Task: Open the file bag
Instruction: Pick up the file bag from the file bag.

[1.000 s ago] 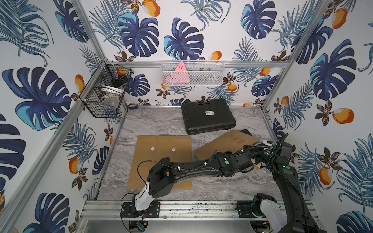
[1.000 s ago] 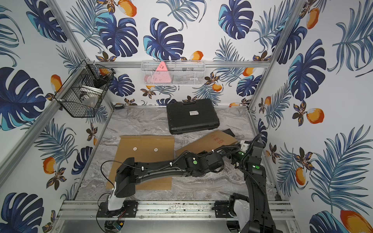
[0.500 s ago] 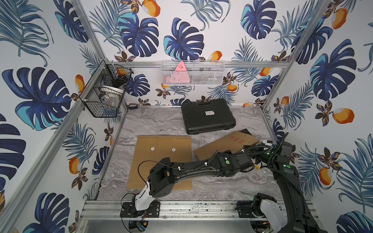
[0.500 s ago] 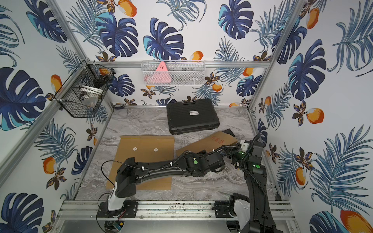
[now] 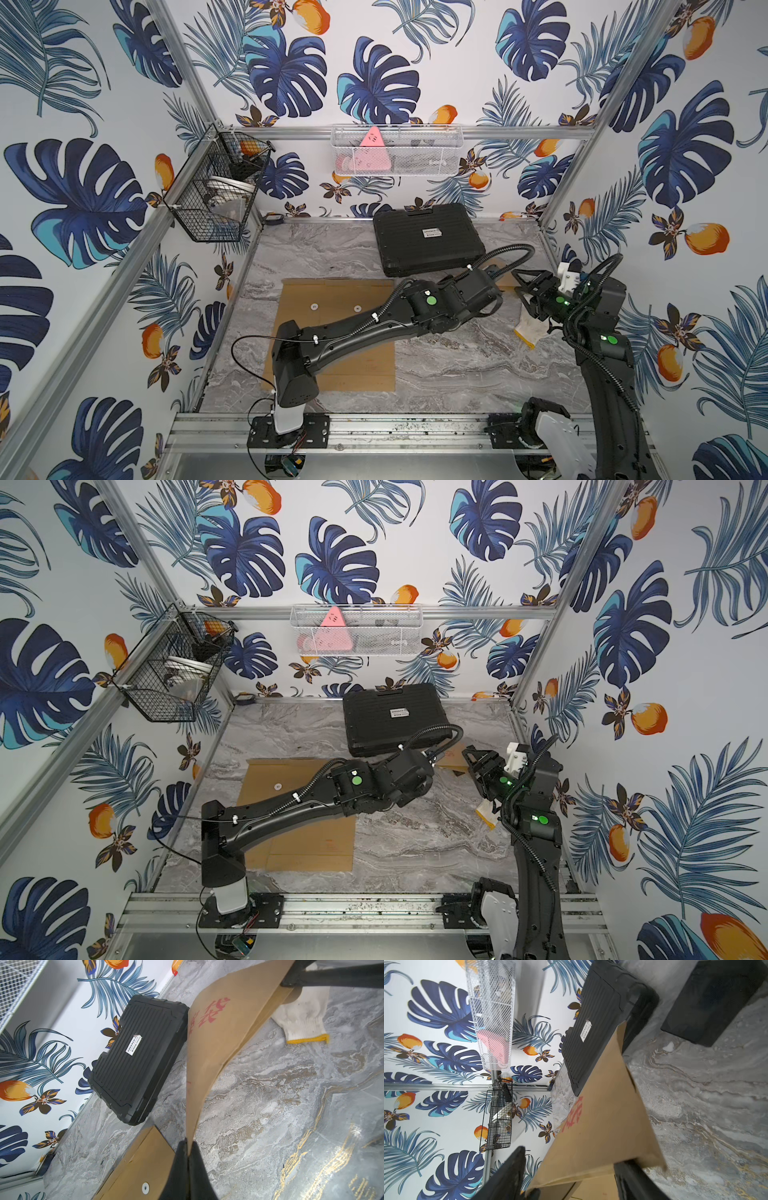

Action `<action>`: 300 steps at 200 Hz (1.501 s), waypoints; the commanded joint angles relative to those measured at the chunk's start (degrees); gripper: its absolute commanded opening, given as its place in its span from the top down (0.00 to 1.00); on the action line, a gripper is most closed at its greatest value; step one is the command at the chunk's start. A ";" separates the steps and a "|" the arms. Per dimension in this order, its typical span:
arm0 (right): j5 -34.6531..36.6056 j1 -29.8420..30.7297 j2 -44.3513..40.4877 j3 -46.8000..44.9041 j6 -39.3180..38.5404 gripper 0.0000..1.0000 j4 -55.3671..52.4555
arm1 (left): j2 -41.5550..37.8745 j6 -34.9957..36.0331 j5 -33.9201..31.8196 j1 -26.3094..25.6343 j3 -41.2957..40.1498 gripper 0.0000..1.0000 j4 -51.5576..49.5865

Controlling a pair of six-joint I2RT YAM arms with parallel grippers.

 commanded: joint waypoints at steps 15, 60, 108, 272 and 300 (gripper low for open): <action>-0.47 0.07 0.89 4.41 -3.46 0.17 1.75 | -3.77 -1.36 2.02 2.48 1.79 1.00 -2.75; -1.02 0.02 2.82 9.43 -2.51 0.12 4.19 | -6.55 -0.27 0.26 4.88 0.67 1.00 -4.13; 0.45 0.01 4.17 7.00 2.25 0.10 15.18 | -11.62 -1.49 3.15 6.26 0.19 1.00 -3.24; -14.36 15.09 26.31 16.90 4.92 0.00 49.98 | -36.35 -21.35 52.03 34.21 -17.83 1.00 26.40; -16.11 16.91 27.32 20.00 6.10 0.00 53.73 | -37.64 -23.85 57.28 34.49 -18.75 1.00 30.54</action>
